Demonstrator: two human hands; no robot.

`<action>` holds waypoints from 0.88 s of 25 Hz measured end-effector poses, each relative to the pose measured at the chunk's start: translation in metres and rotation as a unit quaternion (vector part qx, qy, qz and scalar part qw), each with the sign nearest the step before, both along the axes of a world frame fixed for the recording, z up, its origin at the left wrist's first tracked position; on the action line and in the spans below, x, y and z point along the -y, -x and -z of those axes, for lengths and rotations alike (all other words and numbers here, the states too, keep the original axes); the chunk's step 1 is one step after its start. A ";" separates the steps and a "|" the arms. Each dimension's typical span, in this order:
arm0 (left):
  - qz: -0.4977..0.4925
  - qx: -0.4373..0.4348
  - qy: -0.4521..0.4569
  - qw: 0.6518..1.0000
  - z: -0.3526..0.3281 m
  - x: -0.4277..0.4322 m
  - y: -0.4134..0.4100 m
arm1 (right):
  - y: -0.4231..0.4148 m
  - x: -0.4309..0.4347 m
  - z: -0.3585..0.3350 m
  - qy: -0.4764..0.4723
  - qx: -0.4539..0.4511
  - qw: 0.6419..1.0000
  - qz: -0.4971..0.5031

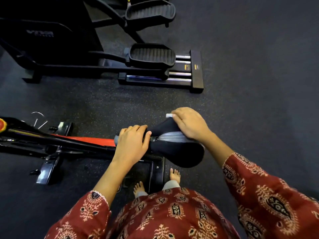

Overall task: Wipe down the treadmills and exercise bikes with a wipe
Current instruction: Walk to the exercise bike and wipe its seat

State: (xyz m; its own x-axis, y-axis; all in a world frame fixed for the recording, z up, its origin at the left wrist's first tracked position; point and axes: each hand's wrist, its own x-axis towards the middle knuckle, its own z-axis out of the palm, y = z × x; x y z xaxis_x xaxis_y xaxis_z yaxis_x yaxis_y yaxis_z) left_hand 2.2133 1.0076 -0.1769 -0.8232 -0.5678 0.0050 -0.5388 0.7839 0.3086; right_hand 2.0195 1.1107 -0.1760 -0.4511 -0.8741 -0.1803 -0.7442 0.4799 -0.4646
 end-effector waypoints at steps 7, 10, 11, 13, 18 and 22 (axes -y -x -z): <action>0.037 0.022 -0.018 0.999 0.002 -0.013 0.031 | -0.014 -0.013 0.004 0.024 -0.051 0.998 0.003; 0.033 0.006 -0.057 0.998 0.002 -0.016 0.039 | 0.000 -0.002 0.006 -0.001 -0.036 0.998 -0.049; 0.046 0.002 -0.070 0.996 0.002 -0.018 0.044 | 0.007 -0.004 0.008 0.012 0.025 1.000 0.013; 0.087 -0.018 -0.068 0.994 0.003 -0.026 0.049 | 0.008 -0.020 0.006 0.080 0.139 0.976 0.146; 0.130 -0.059 -0.034 0.989 0.014 -0.038 0.056 | -0.062 -0.097 -0.012 0.147 0.185 0.950 0.205; 0.135 -0.056 -0.021 0.989 0.016 -0.037 0.054 | -0.065 -0.098 -0.007 0.101 0.143 0.968 0.182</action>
